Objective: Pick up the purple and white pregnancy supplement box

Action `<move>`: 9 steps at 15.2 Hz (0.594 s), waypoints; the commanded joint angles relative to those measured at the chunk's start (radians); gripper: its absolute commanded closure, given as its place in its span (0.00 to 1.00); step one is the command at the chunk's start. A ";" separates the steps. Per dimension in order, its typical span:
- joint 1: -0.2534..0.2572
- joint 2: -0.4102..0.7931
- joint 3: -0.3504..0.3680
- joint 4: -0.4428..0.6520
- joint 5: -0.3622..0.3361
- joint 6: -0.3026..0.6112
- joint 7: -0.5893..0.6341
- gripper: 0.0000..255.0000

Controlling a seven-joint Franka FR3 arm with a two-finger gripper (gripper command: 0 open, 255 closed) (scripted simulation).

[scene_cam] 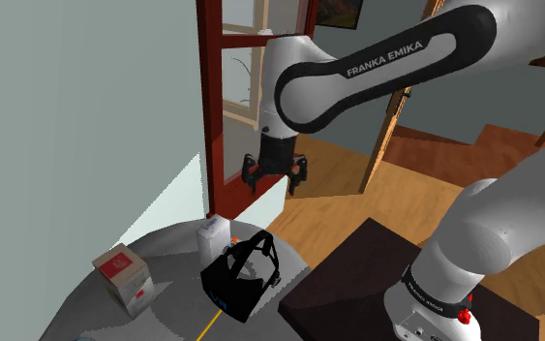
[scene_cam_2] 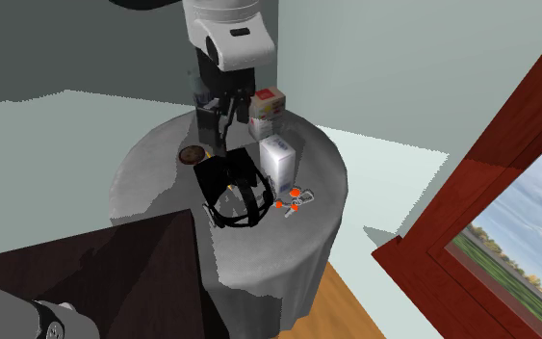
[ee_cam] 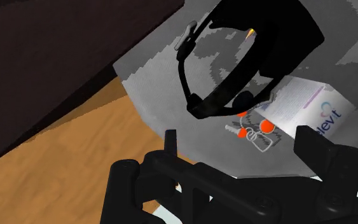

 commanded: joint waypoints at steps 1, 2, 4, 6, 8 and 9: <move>-0.019 0.090 0.054 0.027 -0.024 0.070 0.108 0.00; -0.030 0.134 0.077 0.044 -0.044 0.098 0.160 0.00; -0.050 0.225 0.117 0.082 -0.099 0.149 0.272 0.00; -0.066 0.323 0.149 0.127 -0.172 0.191 0.394 0.00; -0.068 0.425 0.162 0.179 -0.261 0.222 0.521 0.00; -0.062 0.476 0.160 0.208 -0.308 0.234 0.585 0.00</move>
